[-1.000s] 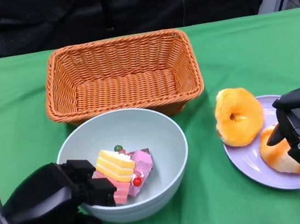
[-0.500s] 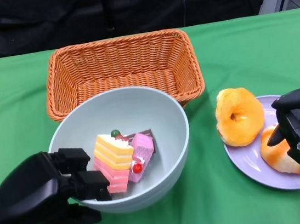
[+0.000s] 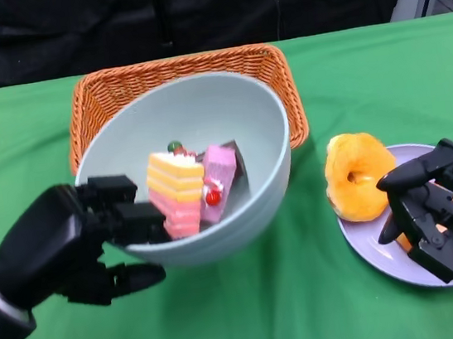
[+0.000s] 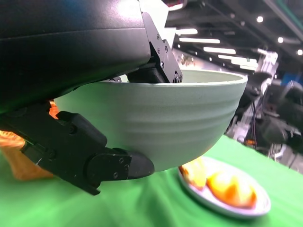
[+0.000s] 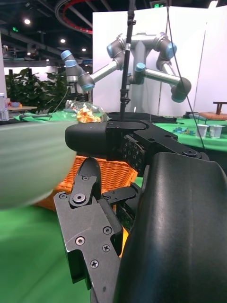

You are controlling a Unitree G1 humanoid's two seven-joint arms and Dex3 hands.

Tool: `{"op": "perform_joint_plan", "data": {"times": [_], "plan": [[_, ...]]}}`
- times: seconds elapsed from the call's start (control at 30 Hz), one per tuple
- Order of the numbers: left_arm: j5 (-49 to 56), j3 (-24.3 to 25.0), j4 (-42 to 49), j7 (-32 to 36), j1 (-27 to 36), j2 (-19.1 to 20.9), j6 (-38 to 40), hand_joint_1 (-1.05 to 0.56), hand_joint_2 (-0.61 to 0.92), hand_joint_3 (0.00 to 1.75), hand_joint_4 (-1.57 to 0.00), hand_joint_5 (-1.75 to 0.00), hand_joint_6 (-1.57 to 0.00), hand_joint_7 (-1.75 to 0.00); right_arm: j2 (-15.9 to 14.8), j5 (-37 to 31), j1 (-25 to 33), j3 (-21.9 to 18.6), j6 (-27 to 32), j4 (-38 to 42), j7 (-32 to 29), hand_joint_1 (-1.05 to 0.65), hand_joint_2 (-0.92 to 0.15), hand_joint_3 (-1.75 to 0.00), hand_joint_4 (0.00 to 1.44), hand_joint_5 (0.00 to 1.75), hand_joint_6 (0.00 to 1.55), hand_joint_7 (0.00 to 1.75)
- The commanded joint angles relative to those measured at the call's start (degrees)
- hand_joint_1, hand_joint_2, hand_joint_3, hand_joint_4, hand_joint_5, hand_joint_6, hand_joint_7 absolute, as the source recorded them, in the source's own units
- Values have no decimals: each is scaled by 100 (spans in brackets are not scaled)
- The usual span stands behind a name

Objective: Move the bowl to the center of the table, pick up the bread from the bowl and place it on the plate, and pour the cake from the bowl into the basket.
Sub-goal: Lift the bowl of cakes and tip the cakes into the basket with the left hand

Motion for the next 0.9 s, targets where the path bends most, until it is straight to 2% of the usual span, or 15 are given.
{"op": "perform_joint_plan", "data": {"times": [0.03, 0.17, 0.37, 0.6, 0.9], "plan": [[-294, 156, 108, -142, -207, -106, 52, -13, 52, 105, -81, -166, -89, -109, -69, -52, 30, 48, -134, 65, 67, -8, -89, -51, 71, 161, 69, 119], [-505, 213, 283, -338, -386, -325, 256, -10, 49, 110, -79, -170, -88, -109, -77, -123, 86, 150, -178, 113, 110, -8, -89, -50, 71, 162, 68, 121], [-825, 260, 541, -708, -712, -651, 640, -9, 48, 115, -78, -167, -87, -108, -98, -229, 186, 357, -179, 172, 236, -5, -89, -49, 70, 161, 66, 122], [-1259, 312, 854, -1151, -1119, -1097, 1264, -11, 57, 100, -77, -169, -81, -122, -92, -308, 225, 496, -152, 229, 259, -5, -71, -84, 70, 162, 67, 126], [-1564, 443, 1282, -1483, -1527, -1532, 1561, -10, 61, 99, -75, -174, -71, -139, -107, -505, 262, 568, -277, 321, 252, -4, -69, -90, 71, 161, 63, 130]]}}
